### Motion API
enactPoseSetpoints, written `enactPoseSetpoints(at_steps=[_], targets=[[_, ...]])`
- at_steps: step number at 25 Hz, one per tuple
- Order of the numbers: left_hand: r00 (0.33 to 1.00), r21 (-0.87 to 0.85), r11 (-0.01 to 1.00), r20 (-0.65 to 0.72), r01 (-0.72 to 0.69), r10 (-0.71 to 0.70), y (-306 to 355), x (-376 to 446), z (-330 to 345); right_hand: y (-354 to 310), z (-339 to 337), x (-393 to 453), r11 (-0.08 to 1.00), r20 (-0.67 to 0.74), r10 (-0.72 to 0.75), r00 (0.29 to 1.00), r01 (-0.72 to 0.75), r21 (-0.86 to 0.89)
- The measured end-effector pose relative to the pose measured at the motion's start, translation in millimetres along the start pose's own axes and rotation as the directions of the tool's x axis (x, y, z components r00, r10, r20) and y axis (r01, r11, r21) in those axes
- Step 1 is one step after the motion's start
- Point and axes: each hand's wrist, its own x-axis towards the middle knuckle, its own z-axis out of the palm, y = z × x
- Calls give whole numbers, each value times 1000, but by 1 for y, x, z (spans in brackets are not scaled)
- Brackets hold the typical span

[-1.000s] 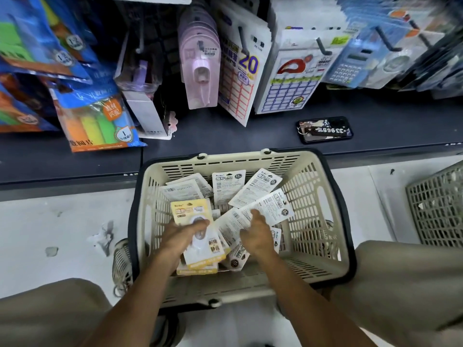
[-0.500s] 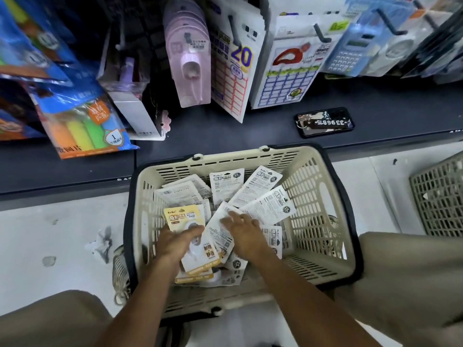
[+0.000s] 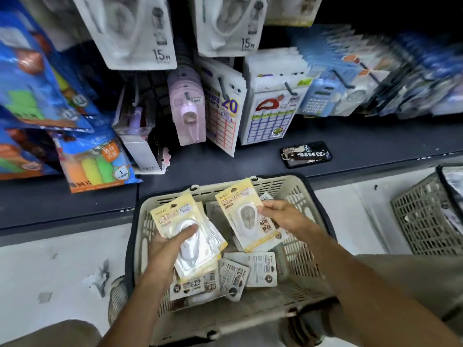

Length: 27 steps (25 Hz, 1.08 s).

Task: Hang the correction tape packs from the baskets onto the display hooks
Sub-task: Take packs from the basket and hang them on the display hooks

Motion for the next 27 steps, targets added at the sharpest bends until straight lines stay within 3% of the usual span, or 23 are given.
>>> enactPoseSetpoints(at_steps=[3, 5, 7, 9, 11, 15, 19, 21, 25, 27], targets=[[994, 56, 998, 100, -42, 36, 21, -27, 29, -62, -30, -26, 984, 107, -54, 993, 35, 175], [976, 4, 992, 178, -125, 122, 53, -44, 54, -115, -43, -46, 977, 137, -149, 979, 125, 172], [943, -49, 970, 227, -237, 242, 97, -60, 77, -169, -48, -71, 953, 7, -289, 957, 288, -90], [902, -107, 936, 250, -336, 353, 146, -81, 94, -206, -48, -94, 854, -156, -472, 867, 408, -322], [847, -109, 886, 263, -451, 463, 197, -103, 100, -236, -52, -116, 820, -270, -558, 784, 473, -321], [755, -46, 803, 315, -594, 576, 274, -132, 90, -273, -79, -138, 812, -465, -526, 712, 584, -25], [715, -107, 783, 347, -613, 607, 295, -131, 85, -290, -116, -127, 817, -733, -479, 484, 550, -171], [705, -142, 788, 375, -599, 602, 297, -127, 92, -290, -126, -119, 837, -777, -465, 424, 497, -229], [678, -203, 799, 437, -566, 591, 294, -123, 111, -292, -125, -108, 906, -829, -355, 433, 378, -190], [684, -213, 807, 439, -550, 582, 290, -123, 116, -292, -126, -109, 915, -847, -223, 483, 403, -11]])
